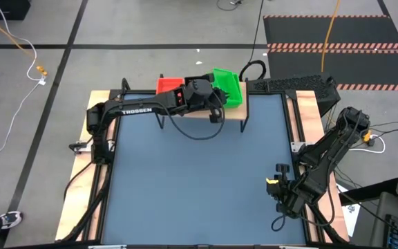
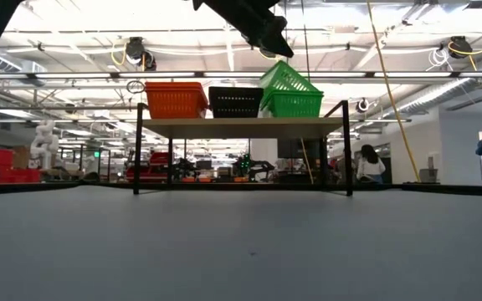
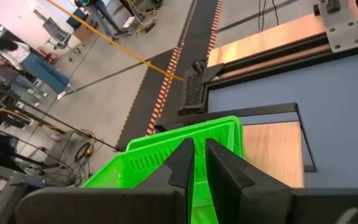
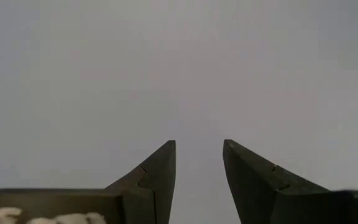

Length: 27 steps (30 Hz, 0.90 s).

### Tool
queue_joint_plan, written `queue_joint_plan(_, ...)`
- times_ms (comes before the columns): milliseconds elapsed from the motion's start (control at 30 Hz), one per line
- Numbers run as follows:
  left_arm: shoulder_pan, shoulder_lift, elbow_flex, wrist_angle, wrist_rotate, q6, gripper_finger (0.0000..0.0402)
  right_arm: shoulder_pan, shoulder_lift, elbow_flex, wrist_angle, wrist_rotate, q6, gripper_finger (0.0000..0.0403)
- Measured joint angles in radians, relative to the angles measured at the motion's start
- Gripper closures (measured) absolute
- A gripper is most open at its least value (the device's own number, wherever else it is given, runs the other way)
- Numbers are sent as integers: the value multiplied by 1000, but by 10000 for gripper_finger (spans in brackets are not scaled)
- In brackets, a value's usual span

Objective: Stack baskets on shelf by color
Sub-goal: Stack the green bin on the other green bins on the shelf

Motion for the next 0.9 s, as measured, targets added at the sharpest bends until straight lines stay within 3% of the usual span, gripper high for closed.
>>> queue_joint_plan(367, -11, -4, 0, -31, 0, 28, 358, 0, 0, 0, 0, 0, 2, 275)
queue_joint_plan(500, -17, -6, 34, -90, 3, 4, 330, 0, 0, 0, 0, 0, -5, 275)
queue_joint_plan(733, -3, 116, 328, -410, -7, -53, 227, -31, 0, 0, 0, 1, -62, 275)
queue_joint_plan(900, -6, 238, 548, -513, -8, -33, 203, -74, 0, 0, 3, 1, -102, 275)
